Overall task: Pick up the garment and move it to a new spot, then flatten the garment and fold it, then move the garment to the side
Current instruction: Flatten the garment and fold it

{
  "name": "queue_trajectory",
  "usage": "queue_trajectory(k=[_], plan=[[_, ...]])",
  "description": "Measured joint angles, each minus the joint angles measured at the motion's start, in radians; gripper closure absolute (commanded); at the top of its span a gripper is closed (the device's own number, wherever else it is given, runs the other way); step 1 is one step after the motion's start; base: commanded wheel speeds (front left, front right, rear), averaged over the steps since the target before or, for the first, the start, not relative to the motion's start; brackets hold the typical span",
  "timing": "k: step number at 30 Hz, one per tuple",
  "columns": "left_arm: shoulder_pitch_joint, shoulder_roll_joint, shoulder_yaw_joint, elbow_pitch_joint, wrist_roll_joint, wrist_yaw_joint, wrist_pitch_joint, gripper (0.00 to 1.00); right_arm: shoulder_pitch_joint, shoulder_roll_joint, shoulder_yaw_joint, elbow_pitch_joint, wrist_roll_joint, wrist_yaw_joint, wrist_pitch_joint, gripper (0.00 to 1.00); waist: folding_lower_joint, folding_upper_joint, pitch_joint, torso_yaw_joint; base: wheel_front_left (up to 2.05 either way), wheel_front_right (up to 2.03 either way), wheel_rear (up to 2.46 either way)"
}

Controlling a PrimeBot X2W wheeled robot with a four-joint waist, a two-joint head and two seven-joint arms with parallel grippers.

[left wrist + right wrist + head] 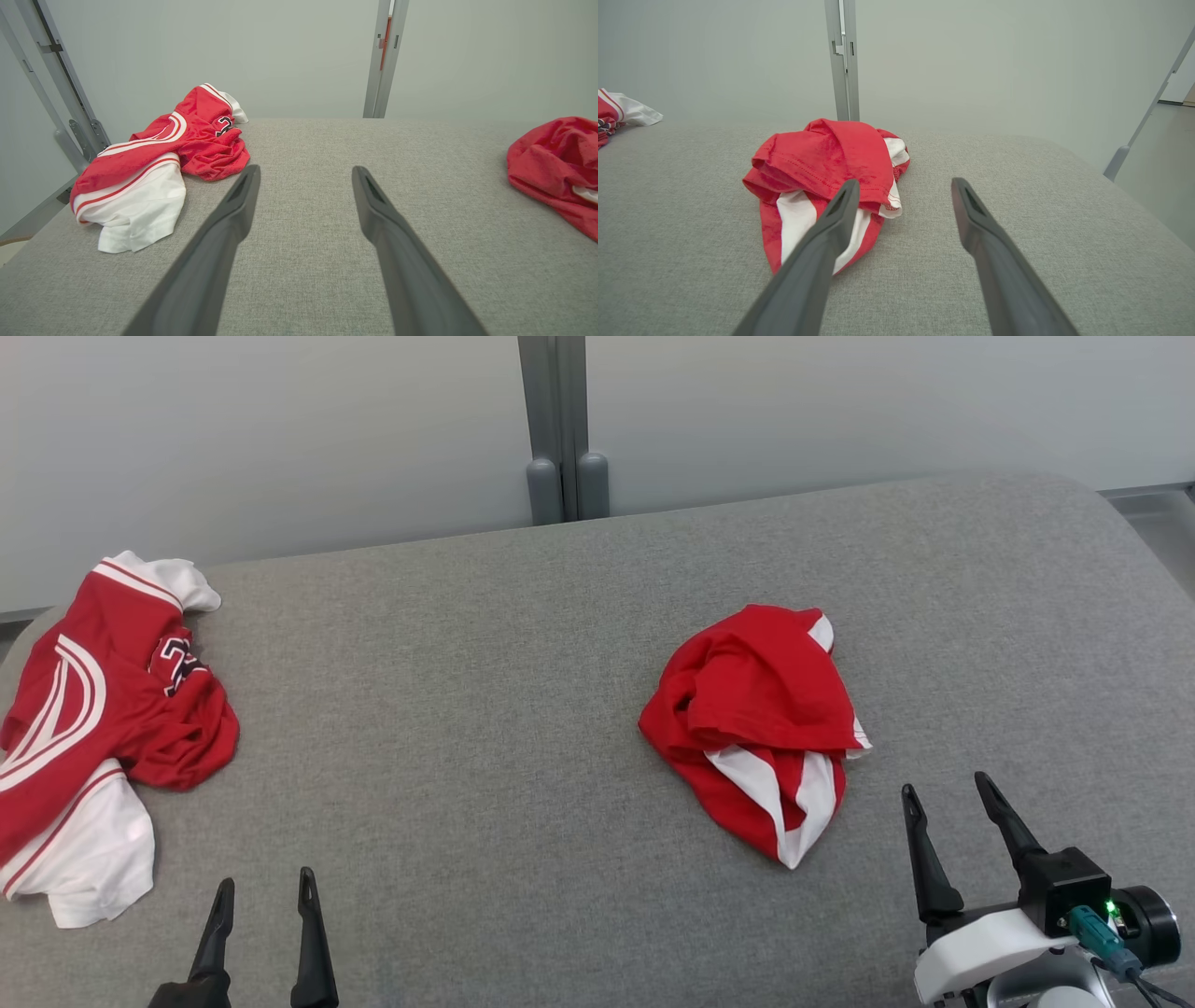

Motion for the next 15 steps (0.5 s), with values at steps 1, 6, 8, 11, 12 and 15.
queue_trajectory(k=[1,6,8,11,12,15], plan=[[0.000,0.000,-0.001,0.000,-0.003,0.000,0.000,0.00,0.000,0.000,0.001,0.000,0.000,0.000,0.000,0.00,0.0000,0.0000,0.000,-0.001,0.00,0.00,0.00],[0.000,0.000,-0.003,0.001,-0.004,0.000,0.000,0.00,-0.001,0.001,0.004,0.000,0.001,0.000,0.000,0.00,0.0000,0.0000,0.001,-0.006,0.00,0.00,0.00],[0.000,0.000,-0.003,0.001,-0.005,0.001,0.000,0.00,-0.001,0.001,0.004,0.000,0.001,0.000,0.000,0.00,0.0000,0.0000,0.001,-0.008,0.00,0.00,0.00],[0.000,0.000,-0.004,0.001,-0.006,0.001,0.000,0.00,-0.001,0.001,0.004,0.000,0.002,0.000,0.000,0.00,0.0000,0.0000,0.005,-0.010,0.00,0.00,0.00],[0.000,0.000,-0.004,0.001,-0.006,0.001,0.000,0.00,-0.002,0.001,0.004,0.000,0.002,0.000,0.000,0.00,0.0000,0.0000,0.006,-0.010,0.00,0.00,0.00],[0.000,0.000,-0.004,0.001,-0.008,0.001,0.000,0.00,-0.002,0.001,0.003,0.000,0.002,0.000,0.000,0.00,0.0000,0.0000,0.007,-0.011,0.00,0.00,0.00]])
